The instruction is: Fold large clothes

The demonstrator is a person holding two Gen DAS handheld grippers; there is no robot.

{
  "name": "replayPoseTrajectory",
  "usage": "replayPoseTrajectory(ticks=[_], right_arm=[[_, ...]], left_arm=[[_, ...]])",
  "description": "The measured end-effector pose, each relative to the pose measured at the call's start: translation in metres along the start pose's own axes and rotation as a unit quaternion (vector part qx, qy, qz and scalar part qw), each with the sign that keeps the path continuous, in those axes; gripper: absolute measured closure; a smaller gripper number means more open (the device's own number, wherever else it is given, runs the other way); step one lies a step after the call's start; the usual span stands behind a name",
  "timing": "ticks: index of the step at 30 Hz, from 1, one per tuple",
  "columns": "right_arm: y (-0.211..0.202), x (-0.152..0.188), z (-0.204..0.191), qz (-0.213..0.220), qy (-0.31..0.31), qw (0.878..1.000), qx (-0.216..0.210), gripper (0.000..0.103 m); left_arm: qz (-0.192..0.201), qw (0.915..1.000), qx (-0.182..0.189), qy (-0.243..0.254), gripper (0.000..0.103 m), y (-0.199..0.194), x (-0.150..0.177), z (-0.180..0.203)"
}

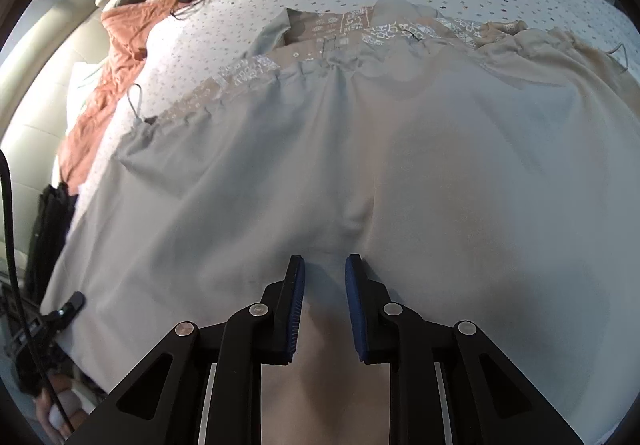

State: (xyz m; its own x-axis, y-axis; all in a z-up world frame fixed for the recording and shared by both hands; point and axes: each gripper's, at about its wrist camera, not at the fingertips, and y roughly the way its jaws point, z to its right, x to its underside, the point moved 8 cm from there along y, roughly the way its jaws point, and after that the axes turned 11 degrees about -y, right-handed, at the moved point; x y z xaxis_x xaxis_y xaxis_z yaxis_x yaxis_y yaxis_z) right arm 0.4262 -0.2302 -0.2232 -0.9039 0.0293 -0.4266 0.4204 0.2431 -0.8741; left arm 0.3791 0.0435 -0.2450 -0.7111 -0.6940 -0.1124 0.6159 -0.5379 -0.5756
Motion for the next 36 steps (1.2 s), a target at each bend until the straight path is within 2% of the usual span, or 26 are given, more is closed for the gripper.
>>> replayPoseTrajectory(ticks=[8, 14, 18, 26, 30, 36], right_arm=[[-0.062, 0.008, -0.011, 0.056, -0.005, 0.998, -0.031, 0.081], [-0.098, 0.033, -0.011, 0.079, 0.004, 0.995, -0.056, 0.081], [-0.091, 0.054, -0.021, 0.063, 0.000, 0.994, -0.084, 0.081], [-0.044, 0.096, -0.027, 0.009, 0.007, 0.995, -0.097, 0.083], [-0.032, 0.103, -0.026, 0.002, 0.011, 0.995, -0.096, 0.084], [-0.043, 0.105, -0.014, 0.012, 0.031, 0.990, -0.133, 0.084]], left_arm=[[0.004, 0.9992, 0.031, 0.025, 0.094, -0.014, 0.004, 0.044], [0.001, 0.9974, 0.053, 0.050, 0.094, -0.021, 0.007, 0.087], [0.003, 0.9956, 0.060, 0.071, 0.094, -0.022, 0.009, 0.116], [-0.007, 0.9913, 0.069, 0.111, 0.094, -0.018, 0.027, 0.164], [-0.013, 0.9870, 0.068, 0.145, 0.094, -0.009, 0.049, 0.195], [-0.027, 0.9799, 0.079, 0.181, 0.094, 0.000, 0.076, 0.240]])
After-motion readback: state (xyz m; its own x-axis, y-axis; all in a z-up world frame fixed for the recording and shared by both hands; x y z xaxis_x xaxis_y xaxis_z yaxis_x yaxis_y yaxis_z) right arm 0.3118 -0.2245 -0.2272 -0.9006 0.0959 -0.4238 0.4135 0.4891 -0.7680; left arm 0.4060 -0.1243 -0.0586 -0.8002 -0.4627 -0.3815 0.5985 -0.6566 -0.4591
